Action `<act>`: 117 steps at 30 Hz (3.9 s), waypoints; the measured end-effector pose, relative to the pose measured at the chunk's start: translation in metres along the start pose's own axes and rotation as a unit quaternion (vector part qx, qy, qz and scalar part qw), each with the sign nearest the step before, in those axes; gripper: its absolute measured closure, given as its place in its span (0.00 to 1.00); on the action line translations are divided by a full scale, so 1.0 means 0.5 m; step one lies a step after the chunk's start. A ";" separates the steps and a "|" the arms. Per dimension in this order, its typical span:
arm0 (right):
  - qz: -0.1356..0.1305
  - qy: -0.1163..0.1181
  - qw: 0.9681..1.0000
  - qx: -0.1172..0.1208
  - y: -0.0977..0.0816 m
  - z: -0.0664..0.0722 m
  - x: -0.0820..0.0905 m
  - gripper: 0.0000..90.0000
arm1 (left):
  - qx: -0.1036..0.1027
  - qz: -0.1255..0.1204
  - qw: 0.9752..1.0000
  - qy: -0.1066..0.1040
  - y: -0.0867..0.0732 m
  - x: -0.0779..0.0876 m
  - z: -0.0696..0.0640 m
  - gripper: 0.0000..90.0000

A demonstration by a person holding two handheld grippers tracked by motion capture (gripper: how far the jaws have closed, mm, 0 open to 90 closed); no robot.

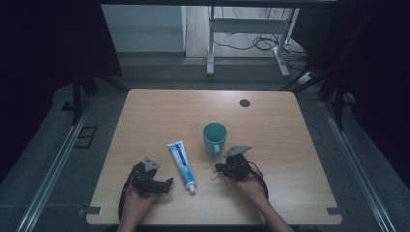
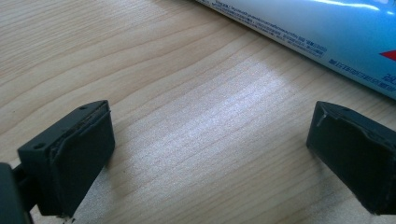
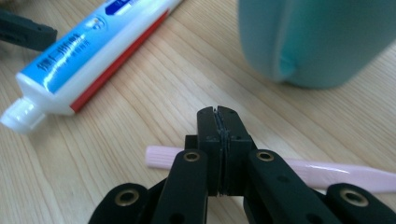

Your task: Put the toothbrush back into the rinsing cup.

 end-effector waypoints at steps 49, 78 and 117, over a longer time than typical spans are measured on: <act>0.023 -0.054 0.997 -0.048 -0.129 -0.101 0.143 0.96 | -0.002 0.000 1.000 0.000 0.000 0.000 0.000 0.01; 0.143 -0.059 0.988 -0.029 -0.094 -0.129 0.166 0.65 | 0.001 0.000 1.000 0.000 0.000 0.000 0.000 0.01; 0.350 -0.070 0.934 -0.020 -0.030 -0.142 0.083 0.82 | 0.000 0.000 1.000 0.000 0.000 0.000 0.000 0.01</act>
Point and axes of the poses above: each handheld gripper's, and its own axes: x roughly backward along the jaws, y roughly out of its top, z roughly to its left, the point moved 7 cm from there along -x, roughly forward along the jaws, and after that the axes turned 1 degree about y, right-handed, at the moved point
